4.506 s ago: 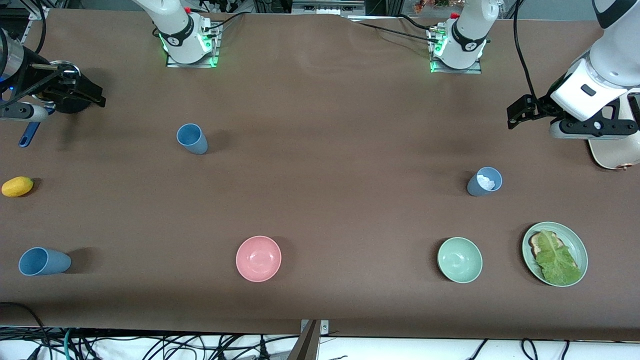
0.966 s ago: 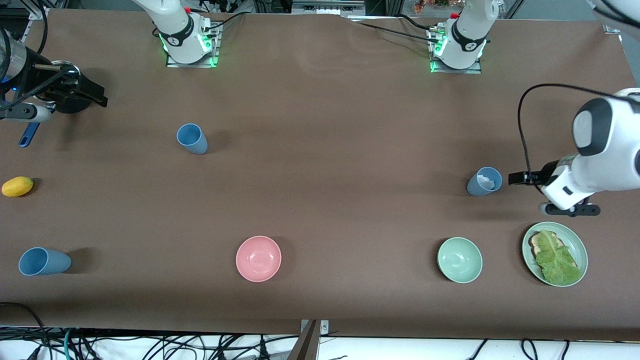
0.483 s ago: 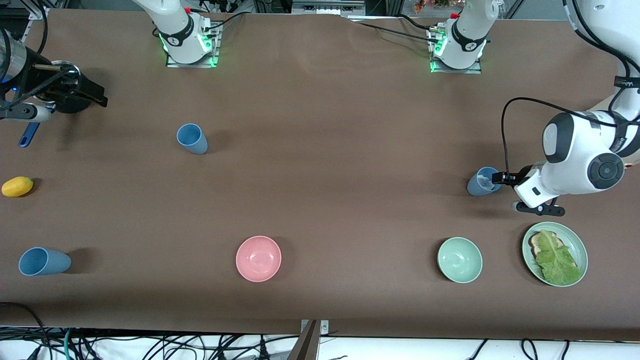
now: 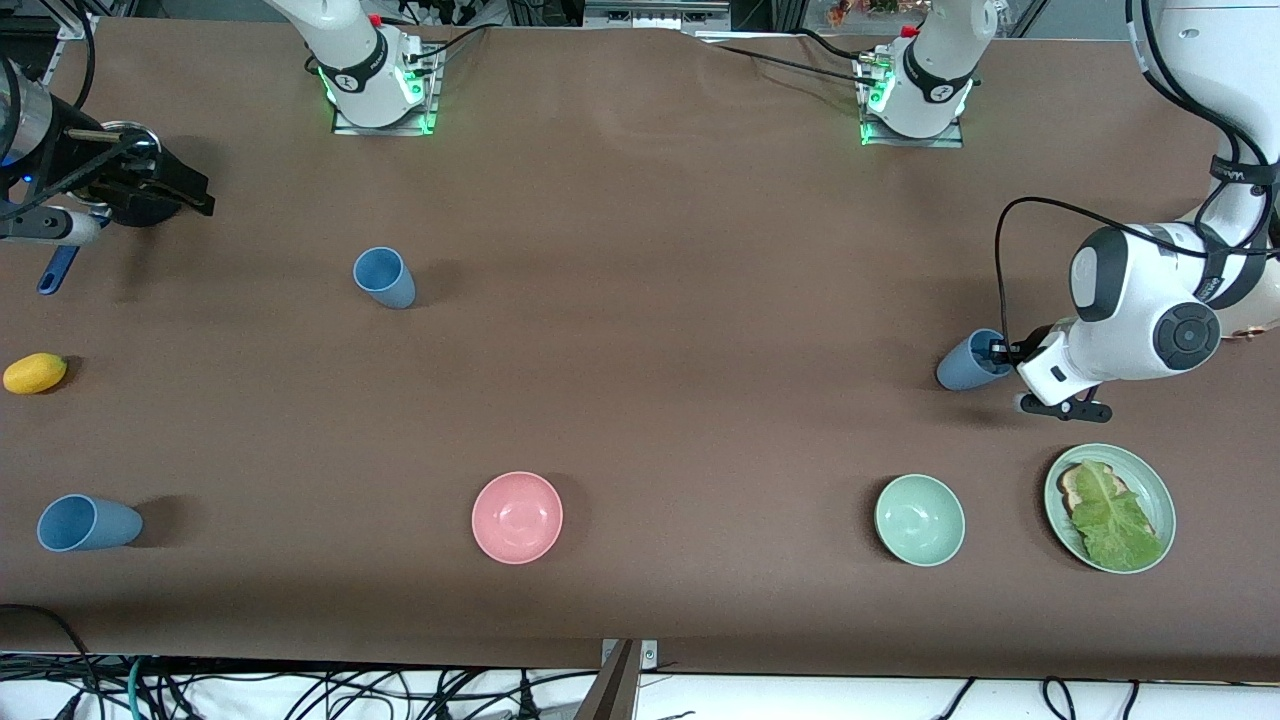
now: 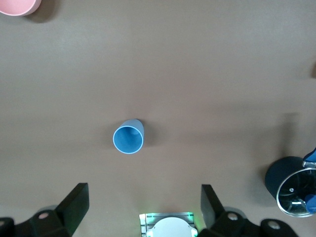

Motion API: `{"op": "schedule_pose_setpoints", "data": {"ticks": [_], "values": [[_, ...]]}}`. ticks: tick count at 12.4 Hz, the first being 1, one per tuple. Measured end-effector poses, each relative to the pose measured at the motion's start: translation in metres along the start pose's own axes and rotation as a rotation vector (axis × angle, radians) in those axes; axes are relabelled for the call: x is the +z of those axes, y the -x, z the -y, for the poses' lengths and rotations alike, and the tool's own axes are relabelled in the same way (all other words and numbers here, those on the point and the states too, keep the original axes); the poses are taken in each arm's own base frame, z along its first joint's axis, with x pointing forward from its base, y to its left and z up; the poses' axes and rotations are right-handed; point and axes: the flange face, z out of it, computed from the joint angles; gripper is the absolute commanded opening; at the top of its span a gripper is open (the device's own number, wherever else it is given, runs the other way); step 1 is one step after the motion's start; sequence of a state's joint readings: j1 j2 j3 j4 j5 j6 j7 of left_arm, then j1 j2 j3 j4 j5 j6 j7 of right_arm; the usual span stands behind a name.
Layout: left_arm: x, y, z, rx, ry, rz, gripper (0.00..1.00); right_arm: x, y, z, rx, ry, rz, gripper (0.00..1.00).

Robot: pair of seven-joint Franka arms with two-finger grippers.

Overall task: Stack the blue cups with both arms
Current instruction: 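Carry the tissue cup to mid-table while the right gripper reaches out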

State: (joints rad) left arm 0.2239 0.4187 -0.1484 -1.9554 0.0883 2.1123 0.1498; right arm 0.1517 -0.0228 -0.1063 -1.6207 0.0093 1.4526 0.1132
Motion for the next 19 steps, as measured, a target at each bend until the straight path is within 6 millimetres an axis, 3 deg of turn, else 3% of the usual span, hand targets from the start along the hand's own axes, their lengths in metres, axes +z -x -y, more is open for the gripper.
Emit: {"op": "schedule_pose_setpoints", "data": {"ticks": [3,5,6,8,10,14,16,19], "values": [[-0.013,-0.005,-0.011,0.019,-0.001,-0.006,0.0,-0.001,-0.002,0.0,0.001,-0.002,-0.017,1.0],[-0.038,-0.013,-0.027,0.029,0.002,-0.002,0.0,-0.001,-0.003,0.0,0.001,-0.006,-0.018,1.0],[-0.053,-0.018,-0.045,0.027,0.005,-0.014,0.0,0.0,-0.004,0.0,0.002,-0.01,-0.017,1.0],[-0.074,-0.026,-0.105,0.002,0.02,-0.039,0.0,0.0,-0.004,-0.001,0.004,-0.014,-0.016,1.0],[-0.084,-0.023,-0.186,-0.032,0.032,-0.047,0.0,0.0,-0.004,-0.001,0.005,-0.015,-0.016,1.0],[-0.073,-0.003,-0.327,-0.131,0.049,-0.021,0.0,0.001,-0.005,-0.003,0.01,-0.016,-0.016,1.0],[-0.064,0.001,-0.385,-0.127,0.065,-0.01,0.0,0.001,-0.005,-0.006,0.016,-0.017,-0.016,1.0],[-0.038,0.005,-0.447,-0.115,0.087,0.033,0.0,0.0,-0.007,-0.011,0.024,-0.019,-0.023,1.0]]}}
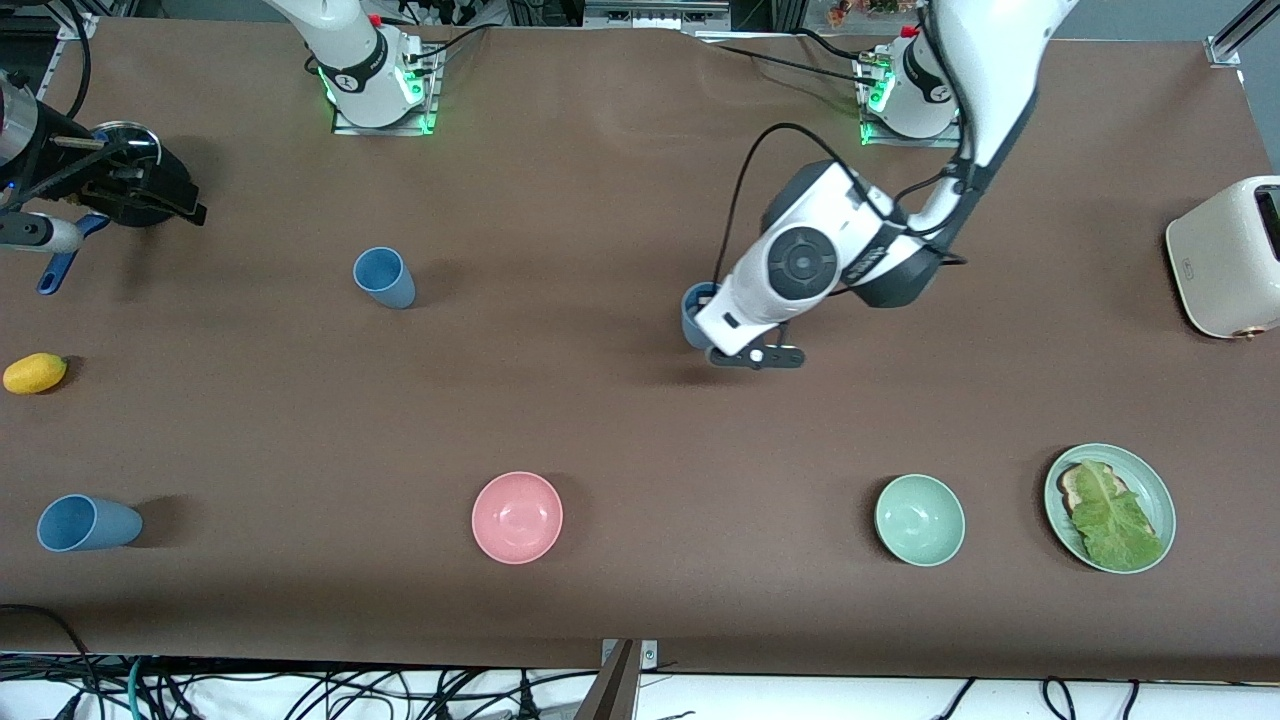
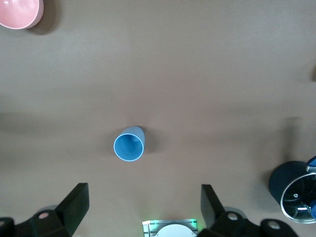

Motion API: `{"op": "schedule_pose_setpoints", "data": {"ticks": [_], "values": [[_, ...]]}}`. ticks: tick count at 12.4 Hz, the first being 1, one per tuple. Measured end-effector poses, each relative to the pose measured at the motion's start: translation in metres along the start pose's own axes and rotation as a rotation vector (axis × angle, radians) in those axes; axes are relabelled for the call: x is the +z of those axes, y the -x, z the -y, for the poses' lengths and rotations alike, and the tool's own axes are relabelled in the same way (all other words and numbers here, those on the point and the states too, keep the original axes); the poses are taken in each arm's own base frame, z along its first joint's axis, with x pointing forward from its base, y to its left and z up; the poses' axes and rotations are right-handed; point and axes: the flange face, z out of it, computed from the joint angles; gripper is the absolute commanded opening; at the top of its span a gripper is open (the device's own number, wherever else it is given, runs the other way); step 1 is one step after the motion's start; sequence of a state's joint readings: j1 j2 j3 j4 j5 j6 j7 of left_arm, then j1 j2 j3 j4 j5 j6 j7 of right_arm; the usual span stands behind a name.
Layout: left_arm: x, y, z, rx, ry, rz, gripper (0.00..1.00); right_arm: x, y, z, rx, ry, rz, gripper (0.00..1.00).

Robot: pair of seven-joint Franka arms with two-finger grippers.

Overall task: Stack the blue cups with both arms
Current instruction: 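Carry the tissue cup to mid-table while the right gripper reaches out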

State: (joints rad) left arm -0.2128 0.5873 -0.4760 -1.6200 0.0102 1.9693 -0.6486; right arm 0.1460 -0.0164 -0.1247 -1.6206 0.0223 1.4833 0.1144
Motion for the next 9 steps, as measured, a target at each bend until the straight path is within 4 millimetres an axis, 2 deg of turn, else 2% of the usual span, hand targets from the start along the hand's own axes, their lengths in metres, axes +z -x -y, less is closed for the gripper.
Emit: {"op": "schedule_pose_setpoints", "data": {"ticks": [1,3,4,5,6,9], "values": [[0.011,0.001,-0.013,0.006,0.003,0.009,0.0,0.001,-0.001,-0.001,0.001,0.0,-0.001,1.0],[0.033,-0.005,-0.026,0.01,0.033,0.0,0.0,0.007,-0.005,0.0,0.003,0.003,0.012,1.0],[0.04,-0.01,-0.025,0.006,0.044,-0.002,0.14,0.015,-0.01,0.001,0.003,0.007,0.027,1.0],[0.043,-0.014,-0.024,0.001,0.047,0.0,0.96,0.023,-0.015,0.001,0.003,0.012,0.042,1.0],[0.043,-0.016,-0.023,-0.001,0.049,-0.001,1.0,0.03,-0.019,0.002,0.004,0.015,0.056,1.0],[0.031,-0.019,-0.025,-0.003,0.06,-0.017,1.0,0.045,-0.027,0.003,0.004,0.024,0.085,1.0]]}}
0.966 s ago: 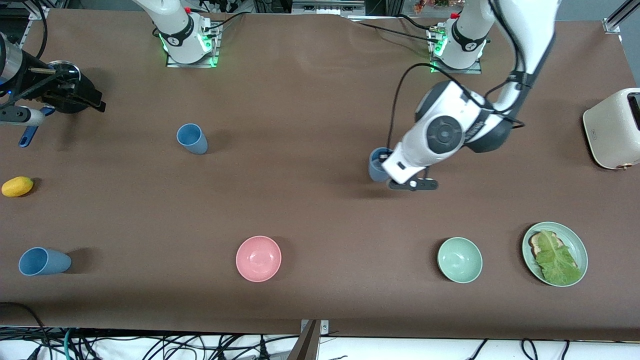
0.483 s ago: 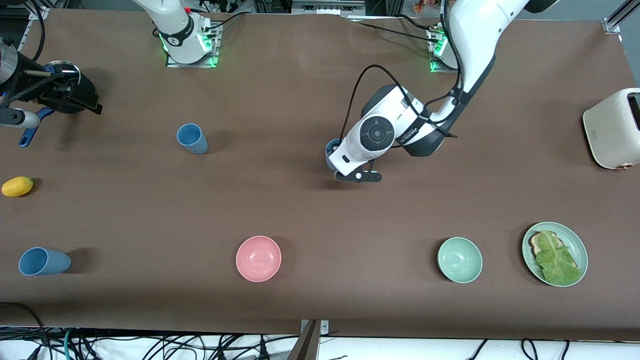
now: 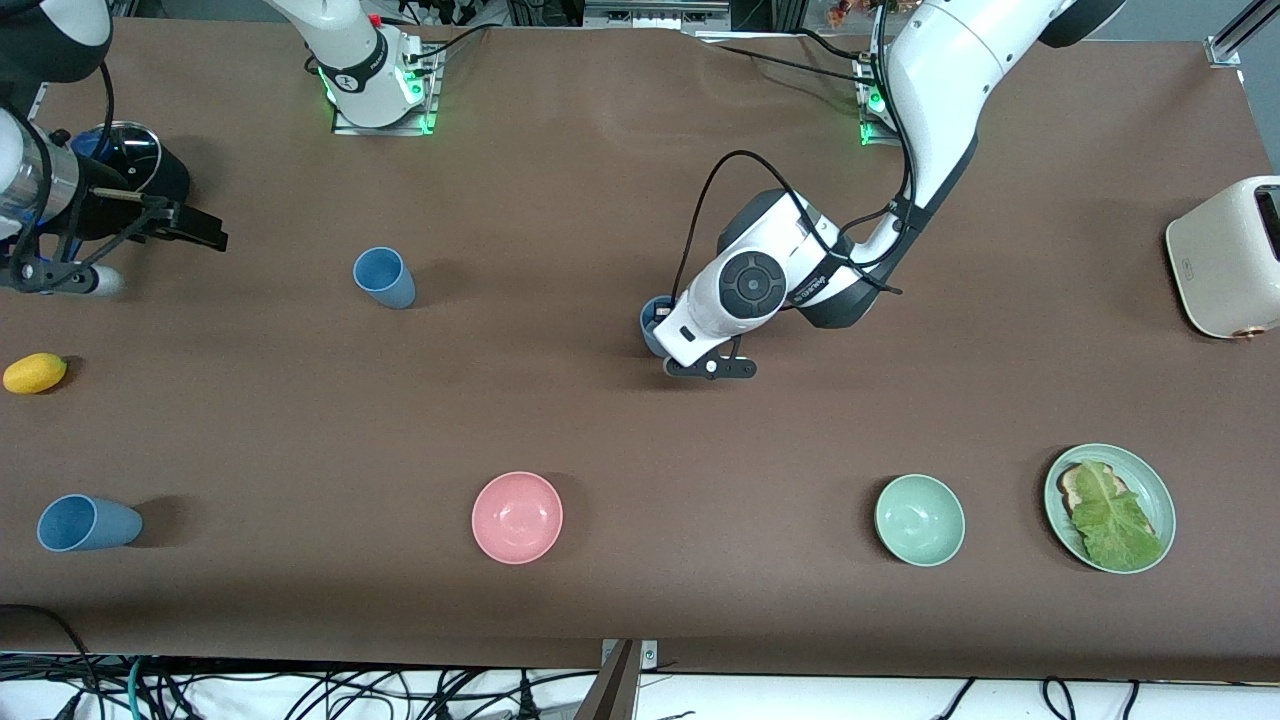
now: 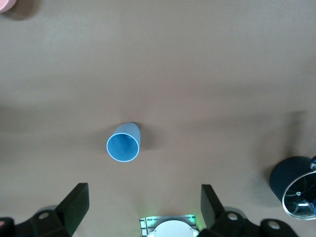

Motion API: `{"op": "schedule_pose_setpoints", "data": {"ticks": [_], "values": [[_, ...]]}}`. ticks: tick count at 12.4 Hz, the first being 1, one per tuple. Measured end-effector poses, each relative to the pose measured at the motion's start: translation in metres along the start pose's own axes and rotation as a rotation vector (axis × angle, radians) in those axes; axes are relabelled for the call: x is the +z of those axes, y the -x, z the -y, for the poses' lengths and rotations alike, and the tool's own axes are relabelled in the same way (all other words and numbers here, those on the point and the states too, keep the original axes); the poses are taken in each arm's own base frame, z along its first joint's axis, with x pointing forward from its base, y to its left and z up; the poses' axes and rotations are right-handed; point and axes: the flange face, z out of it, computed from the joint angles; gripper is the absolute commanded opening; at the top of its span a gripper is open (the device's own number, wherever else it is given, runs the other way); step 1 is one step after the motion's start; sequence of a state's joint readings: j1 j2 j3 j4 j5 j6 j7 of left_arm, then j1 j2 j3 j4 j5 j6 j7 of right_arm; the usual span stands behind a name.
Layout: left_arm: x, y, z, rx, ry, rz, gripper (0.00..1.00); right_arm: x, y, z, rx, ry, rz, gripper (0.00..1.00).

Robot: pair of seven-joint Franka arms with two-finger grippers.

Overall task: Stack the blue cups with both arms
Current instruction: 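Carry the tissue cup to mid-table while the right gripper reaches out, then release the tissue cup with the left gripper while the right gripper grasps the other cup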

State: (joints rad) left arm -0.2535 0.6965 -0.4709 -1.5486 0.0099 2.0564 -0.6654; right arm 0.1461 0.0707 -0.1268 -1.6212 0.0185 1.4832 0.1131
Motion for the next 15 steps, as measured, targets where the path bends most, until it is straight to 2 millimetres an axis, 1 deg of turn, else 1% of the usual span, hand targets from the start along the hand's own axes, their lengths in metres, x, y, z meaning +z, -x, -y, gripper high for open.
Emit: {"op": "schedule_pose_setpoints", "data": {"ticks": [1,2,3,5,6,7,8,9,10,12,13,15], "values": [[-0.008,0.0,0.0,-0.001,-0.002,-0.002,1.0,0.002,-0.001,0.0,-0.003,0.002,0.006,1.0],[-0.022,0.0,0.002,-0.002,-0.007,-0.008,1.0,0.006,-0.002,0.001,-0.008,0.004,0.016,1.0],[-0.045,0.0,0.007,-0.01,-0.012,-0.018,1.0,0.01,-0.003,0.002,-0.012,0.007,0.033,1.0],[-0.106,-0.006,0.03,-0.046,-0.031,-0.03,1.0,0.018,-0.003,0.008,-0.026,0.014,0.069,1.0],[-0.138,-0.009,0.046,-0.062,-0.055,-0.044,1.0,0.022,-0.003,0.014,-0.04,0.016,0.073,1.0],[-0.17,-0.011,0.063,-0.074,-0.095,-0.074,1.0,0.03,-0.004,0.026,-0.063,0.019,0.07,1.0],[-0.198,-0.011,0.08,-0.085,-0.132,-0.1,1.0,0.044,-0.006,0.042,-0.088,0.022,0.058,1.0],[-0.222,-0.01,0.098,-0.1,-0.151,-0.117,1.0,0.061,-0.008,0.052,-0.104,0.023,0.045,1.0],[-0.245,-0.01,0.121,-0.124,-0.157,-0.133,1.0,0.081,-0.01,0.055,-0.11,0.022,0.031,1.0],[-0.291,-0.01,0.176,-0.117,-0.155,-0.166,1.0,0.125,-0.009,0.052,-0.108,0.014,-0.009,1.0],[-0.31,-0.008,0.203,-0.069,-0.161,-0.174,1.0,0.148,-0.004,0.049,-0.107,0.01,-0.033,1.0],[-0.341,0.005,0.245,0.022,-0.192,-0.187,1.0,0.189,0.013,0.044,-0.106,0.005,-0.061,1.0]]}}
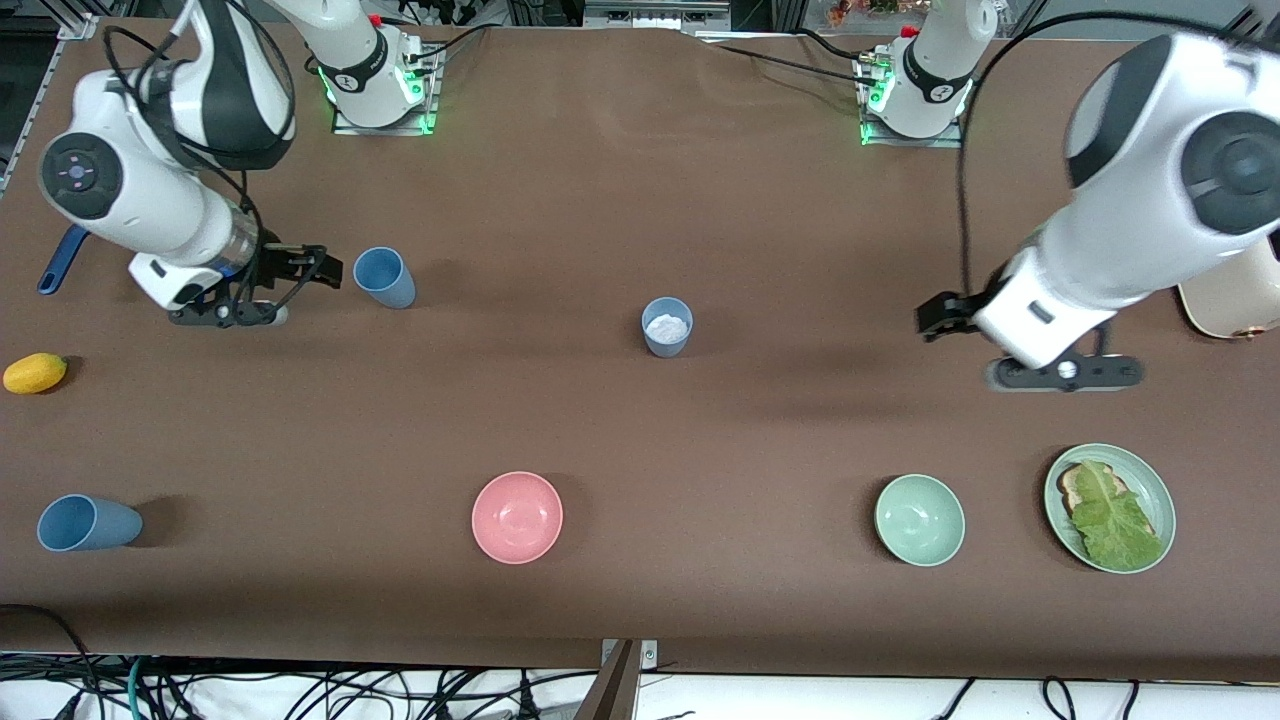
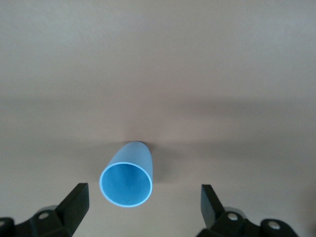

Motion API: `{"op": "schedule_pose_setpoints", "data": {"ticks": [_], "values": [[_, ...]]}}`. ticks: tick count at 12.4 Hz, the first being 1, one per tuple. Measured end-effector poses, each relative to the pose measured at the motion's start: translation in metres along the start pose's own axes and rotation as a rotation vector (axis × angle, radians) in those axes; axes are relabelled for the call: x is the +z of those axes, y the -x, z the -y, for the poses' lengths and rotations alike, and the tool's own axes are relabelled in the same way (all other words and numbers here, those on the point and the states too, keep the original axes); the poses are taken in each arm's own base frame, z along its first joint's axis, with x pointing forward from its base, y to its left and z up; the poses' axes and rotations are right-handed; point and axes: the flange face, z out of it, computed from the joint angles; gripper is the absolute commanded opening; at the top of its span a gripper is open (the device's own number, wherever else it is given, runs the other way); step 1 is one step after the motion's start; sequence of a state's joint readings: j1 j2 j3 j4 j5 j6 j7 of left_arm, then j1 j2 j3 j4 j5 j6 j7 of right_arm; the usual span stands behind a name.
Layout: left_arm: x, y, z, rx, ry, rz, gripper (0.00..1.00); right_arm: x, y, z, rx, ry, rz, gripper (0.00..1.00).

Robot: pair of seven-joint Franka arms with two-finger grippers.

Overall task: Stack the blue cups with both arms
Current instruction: 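Release the tissue cup with the left gripper while the right gripper grasps the other cup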

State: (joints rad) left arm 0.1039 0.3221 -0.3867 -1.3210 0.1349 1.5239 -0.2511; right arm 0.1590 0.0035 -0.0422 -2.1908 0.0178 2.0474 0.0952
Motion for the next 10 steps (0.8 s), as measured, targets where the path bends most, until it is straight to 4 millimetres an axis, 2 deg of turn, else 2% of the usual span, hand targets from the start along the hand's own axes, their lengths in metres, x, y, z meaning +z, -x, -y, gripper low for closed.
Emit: {"op": "schedule_pose_setpoints", "data": {"ticks": [2,4,5,7,8,10], "values": [[-0.015,0.019,0.038,0.024,0.014,-0.007,1.0,0.025,0.019,-0.003,0.001,-0.001,-0.004,1.0],[-0.022,0.042,0.061,0.003,0.005,-0.034,1.0,0.041,0.03,-0.006,-0.004,-0.003,-0.011,1.0],[-0.022,0.052,0.061,0.002,-0.002,-0.043,1.0,0.049,0.033,-0.007,-0.008,-0.004,-0.023,0.99],[-0.021,0.066,0.044,0.031,-0.011,-0.052,1.0,0.065,0.037,-0.009,-0.009,-0.005,-0.039,0.99],[-0.02,0.068,0.037,0.041,-0.013,-0.05,1.0,0.069,0.038,-0.009,-0.009,-0.005,-0.043,0.99],[-0.016,0.066,0.04,0.036,-0.013,-0.044,1.0,0.078,0.036,-0.009,-0.009,-0.005,-0.056,0.98]]}}
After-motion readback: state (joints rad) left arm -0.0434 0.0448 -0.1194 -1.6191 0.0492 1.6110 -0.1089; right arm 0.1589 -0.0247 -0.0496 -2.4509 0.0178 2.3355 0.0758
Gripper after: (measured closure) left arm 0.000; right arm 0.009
